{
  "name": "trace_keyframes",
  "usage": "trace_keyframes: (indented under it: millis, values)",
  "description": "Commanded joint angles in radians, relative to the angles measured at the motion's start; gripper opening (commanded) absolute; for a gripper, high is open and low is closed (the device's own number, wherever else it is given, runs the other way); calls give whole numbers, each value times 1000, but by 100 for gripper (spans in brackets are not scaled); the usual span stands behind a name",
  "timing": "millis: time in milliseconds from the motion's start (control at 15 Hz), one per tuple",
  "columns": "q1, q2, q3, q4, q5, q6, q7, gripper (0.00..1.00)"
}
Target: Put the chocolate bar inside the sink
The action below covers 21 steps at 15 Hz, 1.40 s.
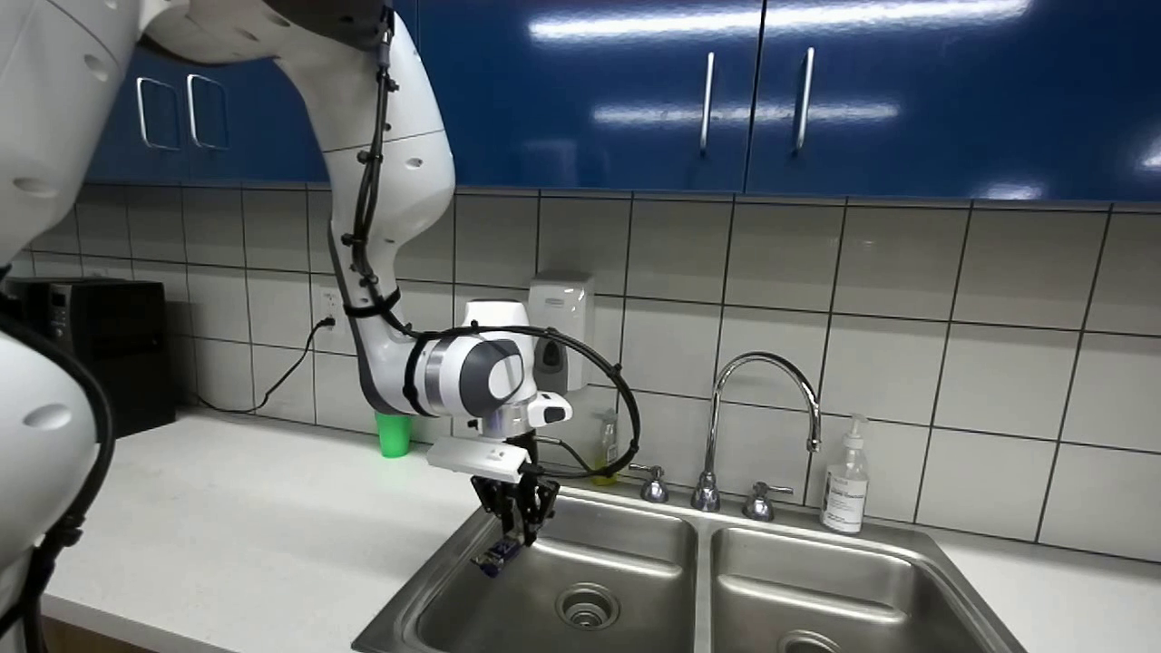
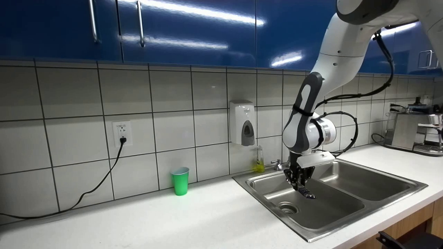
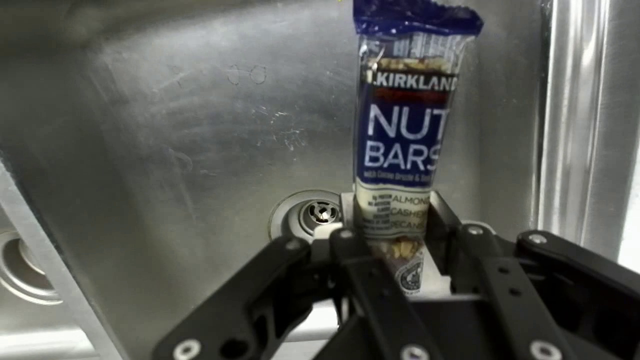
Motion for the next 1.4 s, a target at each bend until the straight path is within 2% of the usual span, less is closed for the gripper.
trace_keyframes:
  millis: [0,600,1333]
  values:
    - [-24,35,-2,5,16,47,17,10]
    - [-74,204,29,96,89,108,3,10]
    - [-96,401,47,265,123,94,5,10]
